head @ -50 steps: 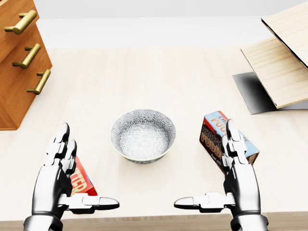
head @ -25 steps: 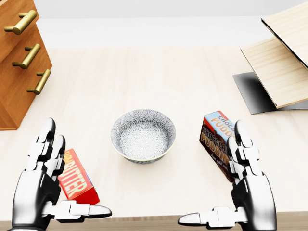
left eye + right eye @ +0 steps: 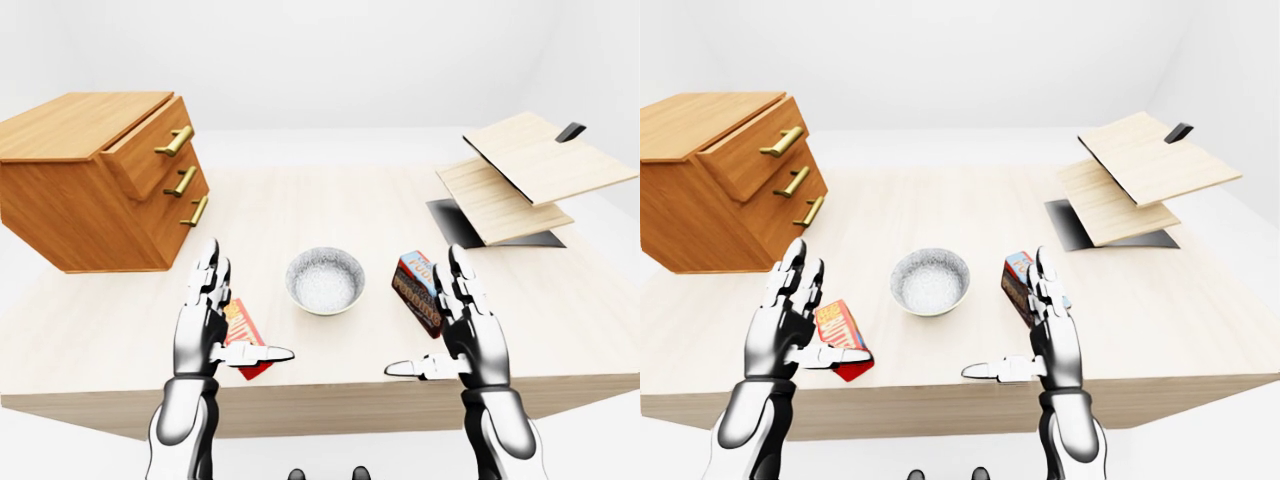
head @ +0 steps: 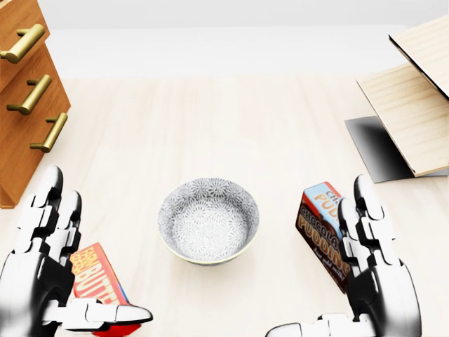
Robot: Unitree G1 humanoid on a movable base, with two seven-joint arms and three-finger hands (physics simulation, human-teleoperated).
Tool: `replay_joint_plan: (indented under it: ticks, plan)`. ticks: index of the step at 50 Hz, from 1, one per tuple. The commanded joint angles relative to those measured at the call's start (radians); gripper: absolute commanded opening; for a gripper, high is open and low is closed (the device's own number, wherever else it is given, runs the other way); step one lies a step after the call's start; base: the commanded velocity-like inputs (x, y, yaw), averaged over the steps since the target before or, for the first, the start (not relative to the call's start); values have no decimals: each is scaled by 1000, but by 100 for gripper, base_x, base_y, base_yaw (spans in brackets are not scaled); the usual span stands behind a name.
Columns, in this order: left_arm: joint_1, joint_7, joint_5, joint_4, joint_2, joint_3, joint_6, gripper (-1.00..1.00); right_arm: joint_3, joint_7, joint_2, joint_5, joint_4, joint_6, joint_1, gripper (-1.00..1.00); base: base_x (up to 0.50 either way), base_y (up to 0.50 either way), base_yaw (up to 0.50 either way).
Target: Close the top drawer of the cabinet and put the bowl on top of it.
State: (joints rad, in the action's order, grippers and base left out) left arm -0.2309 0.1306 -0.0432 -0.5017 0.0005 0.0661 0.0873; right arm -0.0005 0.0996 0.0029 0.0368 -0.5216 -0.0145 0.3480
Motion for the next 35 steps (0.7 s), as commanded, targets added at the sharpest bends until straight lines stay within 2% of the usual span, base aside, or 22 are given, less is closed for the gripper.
replay_joint_plan:
  ticks: [1, 12, 23, 25, 29, 33, 35]
  plan:
    - [1, 10, -7, -7, -2, 15, 0, 100, 0, 8, 3, 8, -16, -7, 13, 100, 32, 0, 0]
    - [-1, 15, -12, -13, -3, 24, 0, 100, 11, 5, -1, 0, -4, -21, 14, 100, 33, 0, 0]
    - [2, 16, -8, -5, -3, 21, 0, 100, 11, -2, -1, 1, 10, -20, 2, 100, 32, 0, 0]
    - [2, 15, -7, -6, -3, 19, 0, 100, 15, 7, -3, 2, 12, -47, 12, 100, 0, 0, 0]
    - [-1, 16, -5, -8, -3, 16, 0, 100, 11, 5, -4, 8, 8, -32, 9, 100, 0, 0, 0]
    - [-2, 16, -5, -8, -3, 17, 0, 100, 13, 9, -5, 0, 15, -44, 10, 100, 0, 0, 0]
    - [-1, 16, -5, -7, -3, 17, 0, 100, 10, 7, -5, 0, 14, -29, 5, 100, 0, 0, 0]
